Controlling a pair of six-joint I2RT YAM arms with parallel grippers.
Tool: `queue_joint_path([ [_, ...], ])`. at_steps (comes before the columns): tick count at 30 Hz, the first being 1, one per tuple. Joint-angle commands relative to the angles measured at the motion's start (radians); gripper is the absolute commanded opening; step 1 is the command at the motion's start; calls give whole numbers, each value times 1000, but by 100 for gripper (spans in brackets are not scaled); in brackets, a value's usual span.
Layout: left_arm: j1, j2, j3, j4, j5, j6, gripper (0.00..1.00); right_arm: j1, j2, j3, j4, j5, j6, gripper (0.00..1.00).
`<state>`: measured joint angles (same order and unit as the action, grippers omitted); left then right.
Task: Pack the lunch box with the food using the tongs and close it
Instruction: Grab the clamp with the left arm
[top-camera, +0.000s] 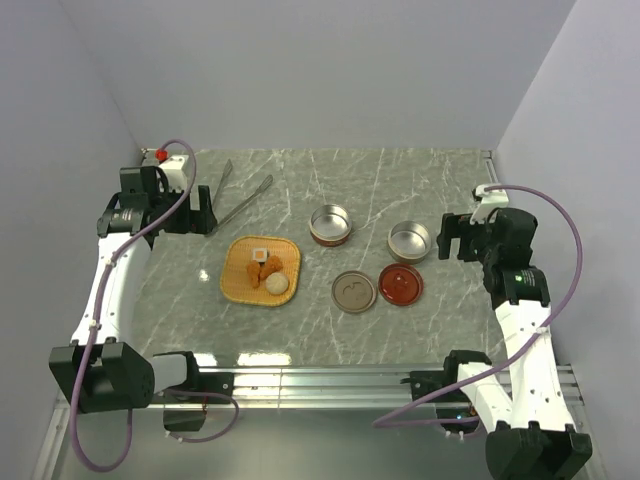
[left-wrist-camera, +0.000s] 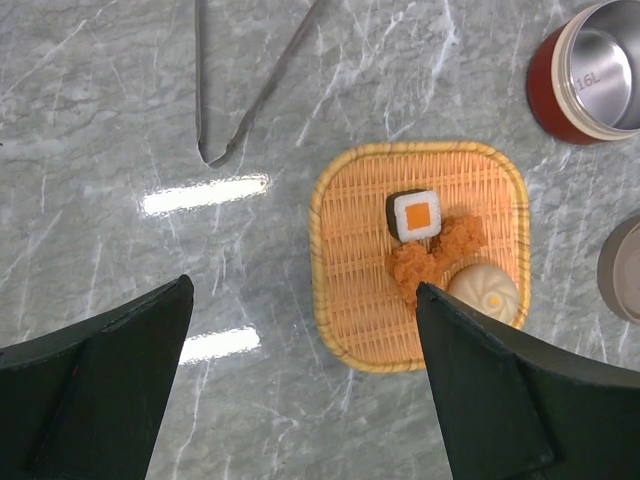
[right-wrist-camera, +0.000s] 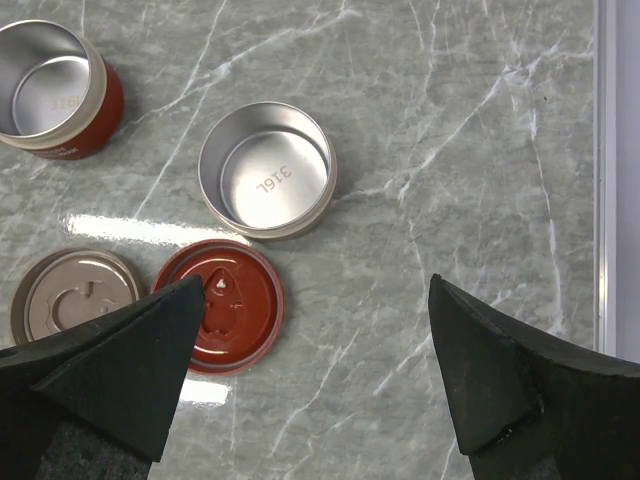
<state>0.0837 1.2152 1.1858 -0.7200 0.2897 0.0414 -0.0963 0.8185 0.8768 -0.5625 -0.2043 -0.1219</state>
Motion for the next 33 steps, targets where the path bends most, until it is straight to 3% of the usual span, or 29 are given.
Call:
queue_joint_path([
  [1, -4, 9, 44, 10, -18, 29, 99, -5, 14, 14, 27, -10, 8, 100],
  [19, -12, 265, 196, -156, -47, 294, 100, -5, 136, 85, -33, -113, -16, 100],
  [26, -32, 407, 192, -95, -52, 308, 99, -3, 208, 116, -51, -138, -22, 100],
  [33, -38, 584, 291, -30, -75, 339, 99, -5, 248, 149, -69, -150, -25, 100],
])
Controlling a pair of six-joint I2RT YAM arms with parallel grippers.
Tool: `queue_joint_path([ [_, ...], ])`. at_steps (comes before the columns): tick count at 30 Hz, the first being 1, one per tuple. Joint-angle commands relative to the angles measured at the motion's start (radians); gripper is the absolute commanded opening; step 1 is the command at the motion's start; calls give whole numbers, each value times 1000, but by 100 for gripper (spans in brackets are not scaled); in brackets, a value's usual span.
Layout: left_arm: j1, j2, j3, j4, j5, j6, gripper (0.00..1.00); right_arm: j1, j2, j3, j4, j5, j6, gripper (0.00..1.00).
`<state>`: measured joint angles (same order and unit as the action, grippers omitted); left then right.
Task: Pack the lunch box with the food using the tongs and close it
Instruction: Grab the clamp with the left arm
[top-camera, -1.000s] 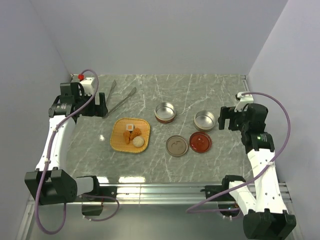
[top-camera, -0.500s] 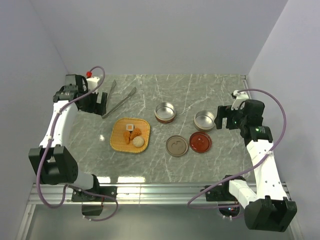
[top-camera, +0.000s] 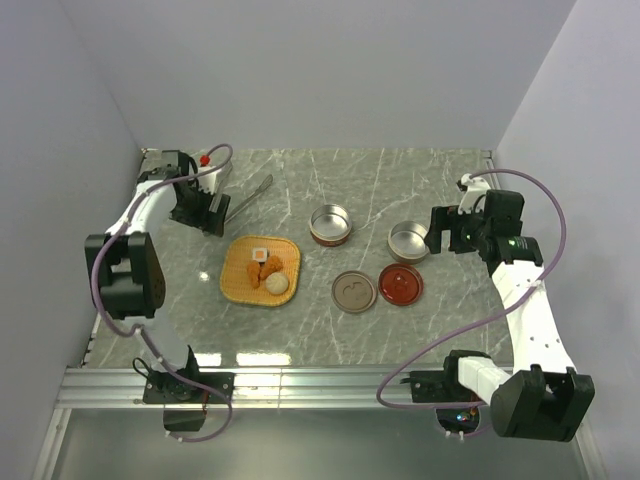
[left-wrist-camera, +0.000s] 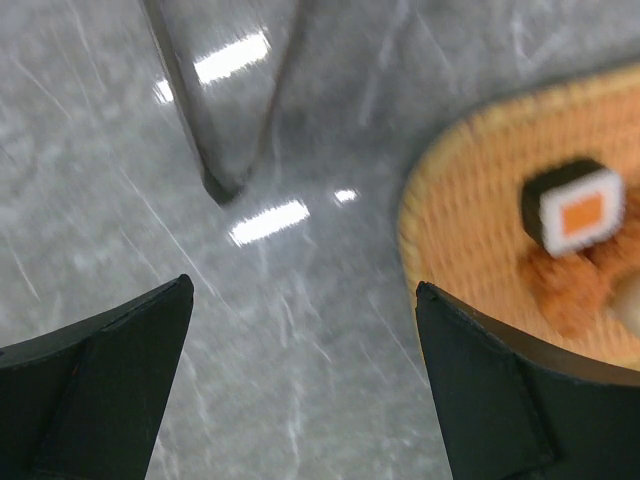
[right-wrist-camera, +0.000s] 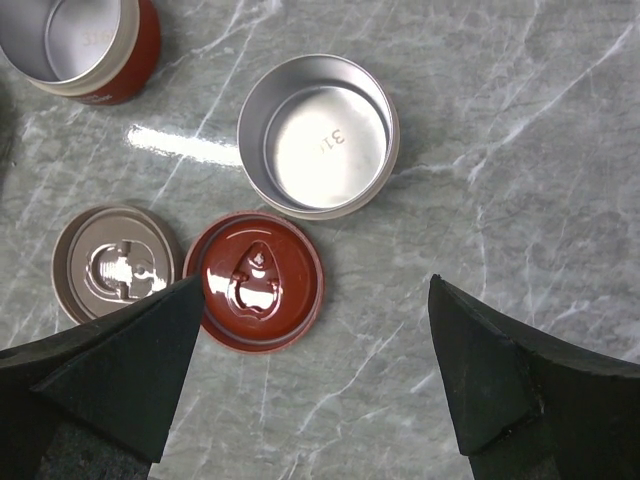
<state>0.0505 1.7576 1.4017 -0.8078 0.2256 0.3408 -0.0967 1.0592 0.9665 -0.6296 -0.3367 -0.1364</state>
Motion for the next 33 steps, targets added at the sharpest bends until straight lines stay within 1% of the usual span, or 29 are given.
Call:
queue_joint_path([
  [1, -6, 60, 88, 73, -28, 43, 99, -5, 7, 61, -2, -18, -11, 100],
  [5, -5, 141, 138, 114, -51, 61, 99, -6, 4, 54, 11, -1, -5, 100],
  [10, -5, 220, 178, 160, -35, 57, 99, -3, 1, 43, 13, 19, -8, 100],
  [14, -12, 281, 204, 212, -16, 43, 97, -5, 1, 41, 11, 22, -9, 100],
  [16, -17, 307, 221, 211, -12, 38, 95, -5, 5, 43, 13, 27, -8, 100],
  [19, -32, 362, 255, 211, -9, 32, 94, -5, 13, 43, 16, 31, -6, 100],
  [24, -44, 408, 281, 248, -22, 26, 94, -3, 15, 41, 15, 38, -11, 100],
  [26, -75, 440, 310, 248, -20, 17, 93, -3, 13, 40, 14, 41, -12, 100],
  [33, -78, 523, 399, 225, -12, 6, 93, -5, 15, 31, 18, 48, -15, 100],
])
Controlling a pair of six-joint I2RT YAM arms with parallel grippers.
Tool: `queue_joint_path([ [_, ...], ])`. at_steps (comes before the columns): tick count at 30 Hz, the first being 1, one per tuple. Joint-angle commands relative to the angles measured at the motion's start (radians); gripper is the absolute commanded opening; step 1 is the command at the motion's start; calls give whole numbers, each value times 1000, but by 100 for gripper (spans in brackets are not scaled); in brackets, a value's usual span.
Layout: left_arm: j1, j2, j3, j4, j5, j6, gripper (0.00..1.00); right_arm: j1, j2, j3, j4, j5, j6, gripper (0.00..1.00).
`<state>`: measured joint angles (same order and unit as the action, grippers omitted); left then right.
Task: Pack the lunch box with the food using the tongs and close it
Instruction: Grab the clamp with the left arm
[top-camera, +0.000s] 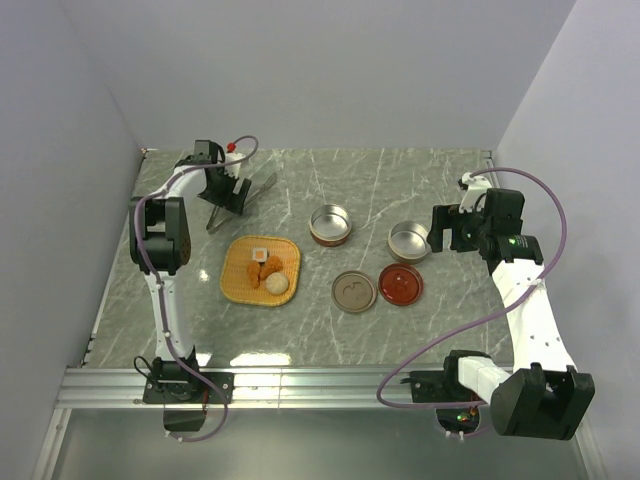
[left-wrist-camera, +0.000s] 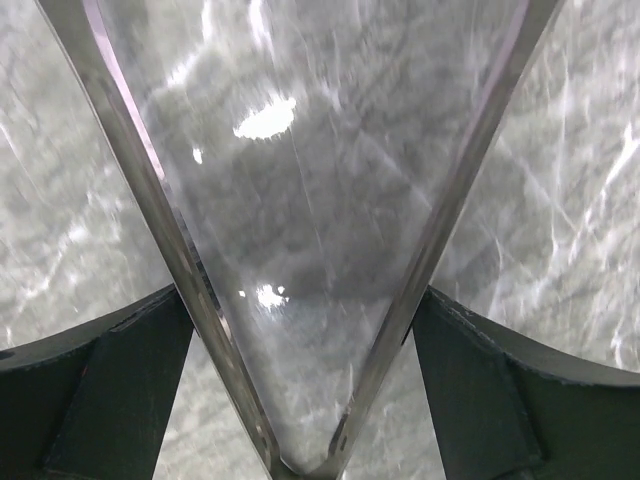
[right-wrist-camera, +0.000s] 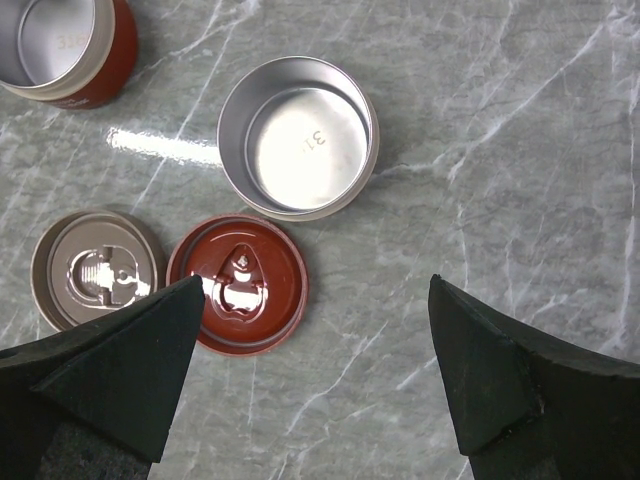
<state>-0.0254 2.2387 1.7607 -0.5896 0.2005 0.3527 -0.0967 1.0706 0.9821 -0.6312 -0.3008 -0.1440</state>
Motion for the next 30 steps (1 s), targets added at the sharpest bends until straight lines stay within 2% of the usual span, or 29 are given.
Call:
queue_joint_path([
  [1, -2, 50, 49, 2, 11, -6, 92, -5, 6, 15, 21, 14, -8, 100],
  [8, -2, 36, 29, 19, 7, -18, 86, -5, 12, 21, 18, 12, -8, 100],
  [10, -2, 19, 46, 8, 14, -29, 81, -5, 11, 21, 18, 12, -8, 100],
  [17, -2, -88, 117, -76, 40, -47, 74, -5, 8, 33, 5, -8, -8, 100],
  [22, -1, -183, 131, -139, 91, -80, 59, -5, -4, 43, -8, -38, -17, 99],
  [30, -1, -322, 137, -262, 215, -122, 54, 6, -6, 92, -24, -84, -45, 99],
])
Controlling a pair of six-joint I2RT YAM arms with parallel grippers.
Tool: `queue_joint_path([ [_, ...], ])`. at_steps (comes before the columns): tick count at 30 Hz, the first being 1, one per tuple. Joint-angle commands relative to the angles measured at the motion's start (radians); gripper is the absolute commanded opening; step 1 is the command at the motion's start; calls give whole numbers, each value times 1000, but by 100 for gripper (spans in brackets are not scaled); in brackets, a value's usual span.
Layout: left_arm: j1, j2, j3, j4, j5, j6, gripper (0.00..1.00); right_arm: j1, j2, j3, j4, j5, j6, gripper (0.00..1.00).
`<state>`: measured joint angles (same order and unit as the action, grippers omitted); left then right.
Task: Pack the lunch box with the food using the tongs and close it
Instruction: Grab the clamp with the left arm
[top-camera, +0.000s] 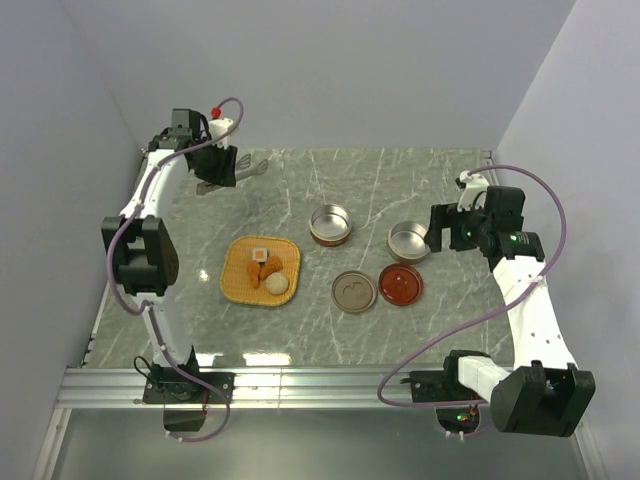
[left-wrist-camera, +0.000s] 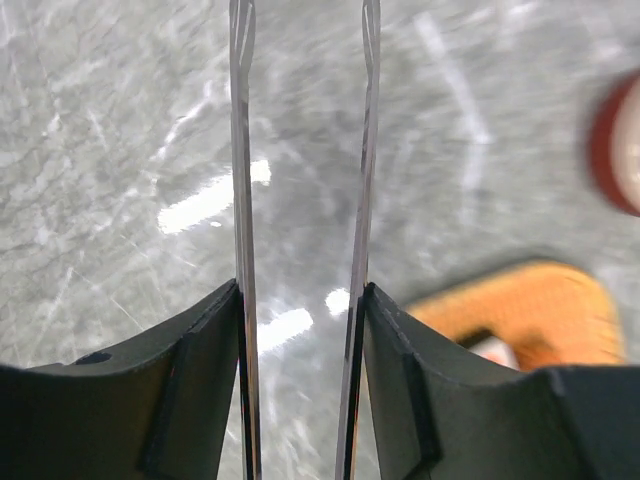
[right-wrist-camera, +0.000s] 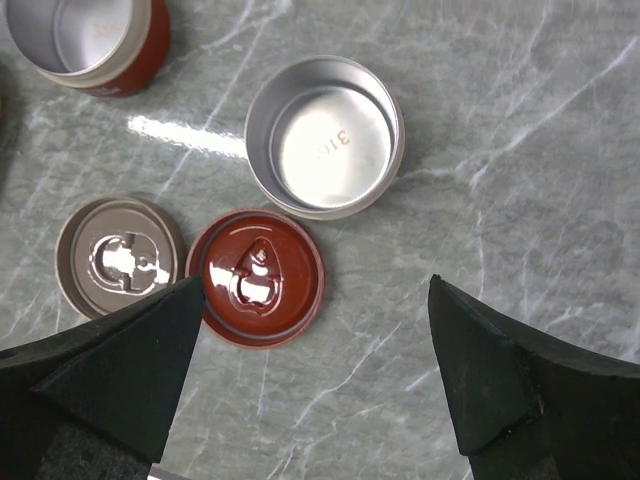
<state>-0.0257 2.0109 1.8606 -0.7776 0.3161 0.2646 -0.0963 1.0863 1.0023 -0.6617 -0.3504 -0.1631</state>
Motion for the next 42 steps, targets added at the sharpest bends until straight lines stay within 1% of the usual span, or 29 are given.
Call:
queue_joint_path([
  [1, -2, -110, 32, -90, 121, -41, 54, 12, -22, 81, 7, -39, -33, 99],
  [2, -2, -126, 26, -101, 167, -44, 53, 23, -25, 96, 10, -38, -39, 99],
  [4, -6, -171, 2, -129, 204, -57, 52, 65, -38, 108, 28, -19, -65, 99],
  [6, -11, -216, -26, -156, 273, -61, 50, 92, -60, 121, 45, 28, -108, 99],
  [7, -17, -231, -35, -166, 305, -62, 50, 160, -69, 122, 66, 46, -127, 100],
  [8, -19, -248, -44, -172, 339, -65, 50, 182, -78, 124, 80, 77, -148, 100],
  [9, -29, -282, -69, -172, 403, -73, 50, 207, -95, 127, 92, 82, -201, 99],
  [10, -37, -299, -81, -172, 432, -74, 50, 246, -95, 136, 85, 86, -229, 99],
  [12, -68, -354, -127, -166, 509, -85, 50, 274, -66, 196, 44, 50, -294, 99],
  [14, -95, -392, -172, -123, 541, -103, 50, 303, -75, 211, 57, 16, -332, 100],
  [15, -111, -421, -207, -111, 552, -123, 50, 322, -89, 208, 85, -13, -386, 100],
  [16, -146, -434, -221, -100, 561, -129, 50, 348, -103, 203, 102, -16, -416, 100],
  [17, -164, -445, -230, -95, 564, -136, 50, 410, -124, 197, 114, -12, -446, 100],
  [19, -206, -462, -253, -78, 586, -156, 50, 498, -135, 211, 125, 19, -530, 100],
  [20, -218, -471, -270, -71, 592, -175, 49, 591, -128, 222, 123, 33, -570, 100],
  [22, -256, -478, -281, -61, 615, -183, 49, 686, -112, 249, 119, 94, -601, 100],
  [24, -292, -485, -290, -74, 630, -168, 49, 807, -75, 260, 134, 128, -642, 100],
  [27, -327, -488, -301, -92, 656, -143, 49, 923, -13, 277, 145, 200, -708, 99],
  [32, -345, -489, -308, -123, 690, -104, 47, 1026, 52, 217, 191, 274, -825, 98],
  [34, -359, -491, -307, -140, 695, -91, 47, 1055, 90, 208, 214, 294, -837, 98],
  [39, -381, -489, -304, -192, 713, -36, 46, 1064, 168, 254, 252, 327, -811, 97],
  [42, -390, -494, -308, -224, 724, -4, 46, 1064, 205, 280, 234, 318, -813, 96],
])
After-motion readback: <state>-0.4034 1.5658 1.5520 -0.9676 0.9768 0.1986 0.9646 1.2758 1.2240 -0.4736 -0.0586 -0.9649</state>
